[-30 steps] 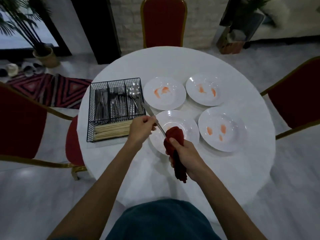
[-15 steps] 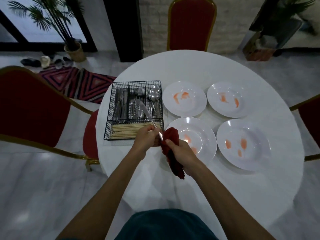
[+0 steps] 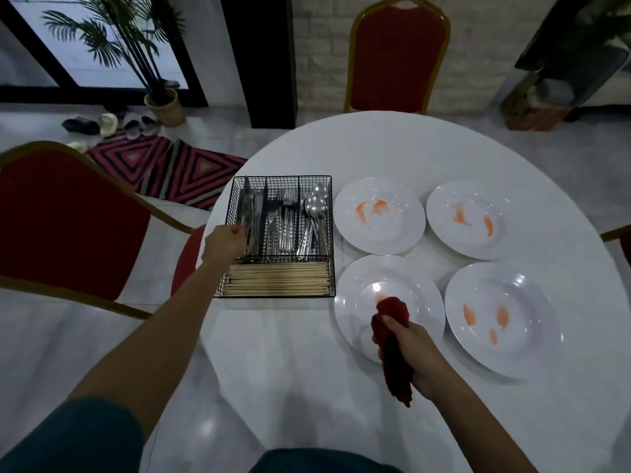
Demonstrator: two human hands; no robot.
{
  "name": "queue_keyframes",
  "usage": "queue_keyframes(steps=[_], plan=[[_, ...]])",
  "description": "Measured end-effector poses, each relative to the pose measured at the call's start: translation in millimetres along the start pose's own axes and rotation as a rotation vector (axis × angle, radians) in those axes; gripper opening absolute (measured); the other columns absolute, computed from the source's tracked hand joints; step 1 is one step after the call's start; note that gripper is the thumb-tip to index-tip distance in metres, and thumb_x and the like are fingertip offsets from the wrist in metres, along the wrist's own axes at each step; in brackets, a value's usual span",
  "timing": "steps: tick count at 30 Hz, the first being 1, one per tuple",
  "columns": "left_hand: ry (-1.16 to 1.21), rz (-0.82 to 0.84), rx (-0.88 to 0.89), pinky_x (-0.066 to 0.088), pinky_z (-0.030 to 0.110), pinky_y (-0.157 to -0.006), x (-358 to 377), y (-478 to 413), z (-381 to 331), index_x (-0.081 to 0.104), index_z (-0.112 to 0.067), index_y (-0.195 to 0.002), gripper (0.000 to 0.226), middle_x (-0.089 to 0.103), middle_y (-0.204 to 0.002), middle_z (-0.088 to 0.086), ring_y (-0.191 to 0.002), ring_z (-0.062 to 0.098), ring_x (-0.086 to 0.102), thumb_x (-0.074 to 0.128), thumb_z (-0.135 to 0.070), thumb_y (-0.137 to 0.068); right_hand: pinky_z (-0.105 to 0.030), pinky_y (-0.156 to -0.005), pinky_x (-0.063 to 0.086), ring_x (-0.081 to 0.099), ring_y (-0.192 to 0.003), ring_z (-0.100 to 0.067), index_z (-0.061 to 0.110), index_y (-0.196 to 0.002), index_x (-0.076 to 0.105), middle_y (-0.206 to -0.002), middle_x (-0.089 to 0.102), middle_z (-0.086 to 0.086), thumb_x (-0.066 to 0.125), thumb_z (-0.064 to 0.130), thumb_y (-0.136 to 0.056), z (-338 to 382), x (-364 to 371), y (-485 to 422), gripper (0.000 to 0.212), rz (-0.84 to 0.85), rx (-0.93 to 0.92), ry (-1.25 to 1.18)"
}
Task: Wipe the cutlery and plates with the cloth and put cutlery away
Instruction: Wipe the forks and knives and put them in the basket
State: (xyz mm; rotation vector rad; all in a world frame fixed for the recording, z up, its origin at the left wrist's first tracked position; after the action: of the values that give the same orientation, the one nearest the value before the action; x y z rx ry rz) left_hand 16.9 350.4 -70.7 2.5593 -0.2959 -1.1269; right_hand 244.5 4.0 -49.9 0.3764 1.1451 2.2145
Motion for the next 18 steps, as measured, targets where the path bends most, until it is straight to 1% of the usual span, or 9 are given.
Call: queue_keyframes(steps=[2,4,5,8,11,13,15,16,18], plan=[[-0.087,-0.019,0.015,0.063,0.046,-0.072,0,-9,-2,0.076,-0.017,-0.102,0.033,0.074,-0.087,0.008,-0.077,0.030,0.071,0.050,-0.036,-0.095,-0.038,-0.063,0.052,0.062,-0.064,-0.028,-0.001,-0.110,0.066,-0.085,0.071,-0.018,0.058,0.024,-0.103,-4,-10,0,0.027,-0.011,0.013,-0.053],[-0.178,-0.028,0.040,0.057,0.035,-0.071,1,-8,-11,0.075,-0.016,-0.104,0.028,0.074,-0.095,0.011,-0.078,0.028,0.068,0.052,-0.029,-0.097,-0.039,-0.064,0.051,0.061,-0.065,-0.029,-0.003,-0.110,0.066,-0.082,0.071,-0.017,0.058,0.023,-0.103,-9,-19,-1,0.028,-0.023,0.019,-0.096],[-0.215,-0.037,0.062,0.054,0.033,-0.071,2,-7,-16,0.075,-0.015,-0.109,0.027,0.073,-0.101,0.013,-0.082,0.030,0.066,0.053,-0.026,-0.097,-0.040,-0.065,0.050,0.061,-0.065,-0.029,-0.003,-0.110,0.066,-0.081,0.071,-0.016,0.059,0.024,-0.102,-12,-22,-1,0.028,-0.030,0.024,-0.110],[-0.265,-0.054,0.074,0.054,0.039,-0.082,10,-5,-23,0.069,-0.016,-0.125,0.033,0.071,-0.116,0.015,-0.102,0.035,0.066,0.056,-0.030,-0.098,-0.042,-0.067,0.049,0.059,-0.066,-0.029,-0.001,-0.110,0.066,-0.081,0.070,-0.017,0.060,0.024,-0.102,-20,-33,0,0.027,-0.045,0.045,-0.172],[-0.252,-0.062,0.118,0.057,0.043,-0.086,18,-4,-25,0.069,-0.014,-0.122,0.034,0.072,-0.114,0.015,-0.104,0.035,0.066,0.057,-0.031,-0.096,-0.041,-0.067,0.049,0.059,-0.066,-0.028,0.000,-0.112,0.066,-0.082,0.069,-0.016,0.060,0.024,-0.102,-26,-41,0,0.027,-0.055,0.066,-0.228],[-0.211,-0.103,0.191,0.055,0.037,-0.083,22,4,-30,0.069,-0.008,-0.121,0.032,0.073,-0.111,0.016,-0.098,0.031,0.067,0.058,-0.023,-0.095,-0.041,-0.067,0.049,0.059,-0.064,-0.027,-0.001,-0.112,0.066,-0.082,0.069,-0.016,0.059,0.024,-0.102,-28,-43,-2,0.028,-0.068,0.063,-0.246],[-0.167,-0.117,0.283,0.050,0.030,-0.076,30,24,-39,0.070,-0.003,-0.119,0.030,0.073,-0.105,0.016,-0.086,0.023,0.065,0.059,-0.016,-0.094,-0.040,-0.065,0.049,0.059,-0.063,-0.026,-0.001,-0.111,0.067,-0.080,0.070,-0.015,0.058,0.024,-0.102,-27,-42,-3,0.028,-0.074,0.054,-0.264],[-0.143,-0.106,0.319,0.048,0.028,-0.076,37,37,-44,0.070,-0.003,-0.117,0.027,0.073,-0.104,0.015,-0.084,0.020,0.064,0.059,-0.013,-0.094,-0.039,-0.065,0.049,0.059,-0.062,-0.025,-0.001,-0.111,0.067,-0.080,0.071,-0.014,0.058,0.024,-0.102,-25,-41,-3,0.028,-0.076,0.050,-0.271],[-0.082,-0.044,0.359,0.046,0.026,-0.083,56,68,-53,0.070,-0.004,-0.115,0.024,0.072,-0.107,0.011,-0.092,0.019,0.064,0.059,-0.010,-0.095,-0.038,-0.064,0.049,0.059,-0.061,-0.025,-0.001,-0.111,0.068,-0.080,0.072,-0.013,0.058,0.025,-0.102,-24,-40,-3,0.029,-0.080,0.035,-0.282]])
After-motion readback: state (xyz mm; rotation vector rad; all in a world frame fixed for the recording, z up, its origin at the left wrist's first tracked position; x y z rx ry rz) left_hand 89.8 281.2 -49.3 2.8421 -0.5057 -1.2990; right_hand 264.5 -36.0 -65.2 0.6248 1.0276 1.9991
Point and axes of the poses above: each hand's wrist, its own y-axis away from the middle knuckle, its own x-axis out of the palm, z = x × y, the point moved 5 cm from there along -y, towards the middle knuckle
